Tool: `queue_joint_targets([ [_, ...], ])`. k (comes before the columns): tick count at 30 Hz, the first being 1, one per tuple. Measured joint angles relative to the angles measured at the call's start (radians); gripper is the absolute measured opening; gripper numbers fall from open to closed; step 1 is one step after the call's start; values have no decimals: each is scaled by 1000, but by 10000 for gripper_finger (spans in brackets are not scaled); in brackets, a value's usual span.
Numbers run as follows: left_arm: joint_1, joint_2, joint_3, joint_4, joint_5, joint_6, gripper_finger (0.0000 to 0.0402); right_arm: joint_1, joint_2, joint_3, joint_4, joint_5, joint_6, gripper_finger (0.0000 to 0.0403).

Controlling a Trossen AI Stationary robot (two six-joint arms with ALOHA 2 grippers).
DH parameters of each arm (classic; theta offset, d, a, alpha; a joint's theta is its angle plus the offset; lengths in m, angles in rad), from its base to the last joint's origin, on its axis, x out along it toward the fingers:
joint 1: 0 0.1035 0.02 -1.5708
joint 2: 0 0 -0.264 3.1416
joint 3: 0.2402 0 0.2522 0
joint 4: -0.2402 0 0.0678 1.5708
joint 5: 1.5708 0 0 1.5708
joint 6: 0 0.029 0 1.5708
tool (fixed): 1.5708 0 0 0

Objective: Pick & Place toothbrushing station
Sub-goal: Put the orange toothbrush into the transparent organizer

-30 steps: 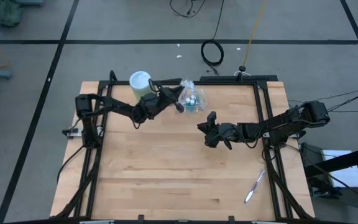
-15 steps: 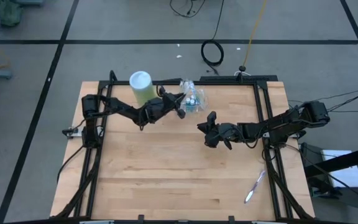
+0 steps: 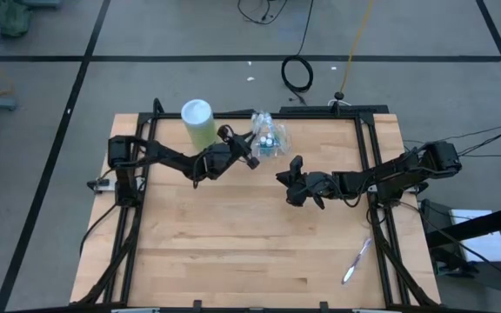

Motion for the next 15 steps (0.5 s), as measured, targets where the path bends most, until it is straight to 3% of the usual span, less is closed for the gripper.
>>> queue_joint_targets([
  [6,-23,-93,0,-137,-69,-3,51,0,0,0,0,0,0,55],
  [15,-28,-162,0,-288,-72,-48,51,0,0,0,0,0,0,55],
])
